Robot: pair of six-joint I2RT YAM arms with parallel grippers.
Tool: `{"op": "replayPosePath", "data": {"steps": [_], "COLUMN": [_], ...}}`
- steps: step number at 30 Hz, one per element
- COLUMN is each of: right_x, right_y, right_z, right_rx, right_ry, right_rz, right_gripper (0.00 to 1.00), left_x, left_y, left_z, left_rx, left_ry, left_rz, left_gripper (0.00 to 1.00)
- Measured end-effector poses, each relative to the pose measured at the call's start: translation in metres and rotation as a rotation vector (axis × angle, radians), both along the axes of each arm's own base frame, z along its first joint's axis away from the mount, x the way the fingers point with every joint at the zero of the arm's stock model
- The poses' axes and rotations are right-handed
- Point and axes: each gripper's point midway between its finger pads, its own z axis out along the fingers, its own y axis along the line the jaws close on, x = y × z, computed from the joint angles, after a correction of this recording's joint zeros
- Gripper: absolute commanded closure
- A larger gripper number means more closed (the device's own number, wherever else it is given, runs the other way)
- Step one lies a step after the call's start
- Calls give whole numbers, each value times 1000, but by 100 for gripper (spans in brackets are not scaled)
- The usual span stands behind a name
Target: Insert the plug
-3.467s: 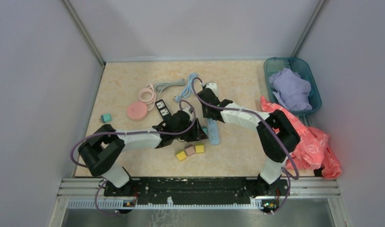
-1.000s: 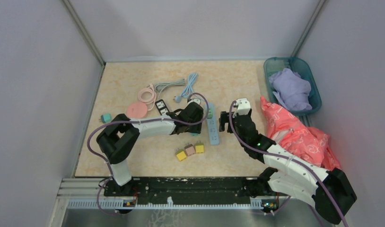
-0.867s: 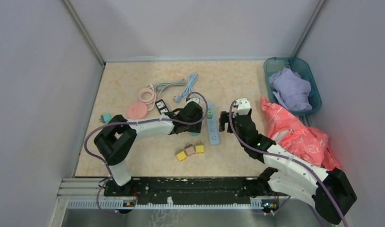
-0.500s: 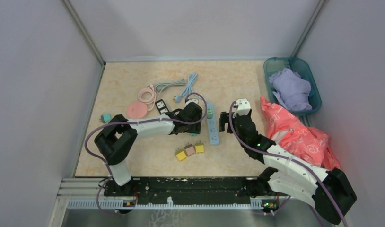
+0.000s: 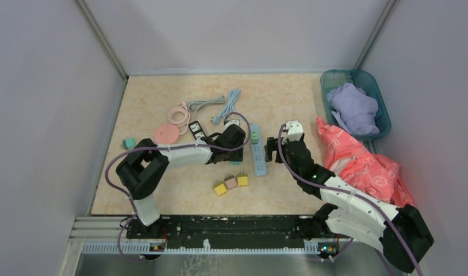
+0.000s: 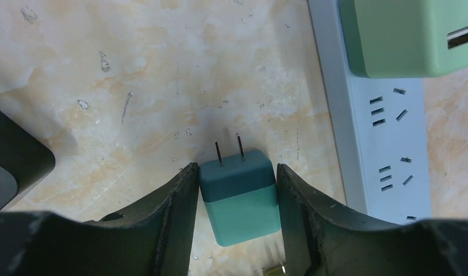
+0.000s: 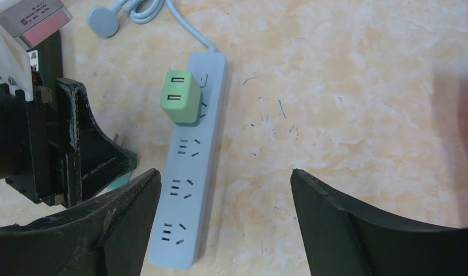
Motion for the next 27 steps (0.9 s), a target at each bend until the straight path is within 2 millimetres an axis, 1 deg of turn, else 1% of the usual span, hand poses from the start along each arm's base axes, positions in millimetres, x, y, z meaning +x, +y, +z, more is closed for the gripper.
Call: {"op": "replayPosePath", "data": {"steps": [4,9,12,18,23,27], "right_x": [-1,-2,-2,-1,1,3], "right_y": [5,14,20,31,45,58], "right_z": [2,8,12,24,30,40], "right_rx": [10,33,51,93,123,164], "right_ry": [-3,-20,-31,-68,-94,-134], "right_rz": [30,72,100,146,180,203], "right_gripper": [17,17,17,18,19,21], "left_x": [2,-1,-1,5,11,13], "left_y": [4,15,20,25,29,30], "left_z": [1,4,9,40,73,98], "left_rx": [-44,-102,-150,-305,-448,-557], "left_ry": [-7,17,33,12,-28,-55], "left_rz": [18,47,67,123,196,249], "left_gripper": [52,55,60,66,66,70]}}
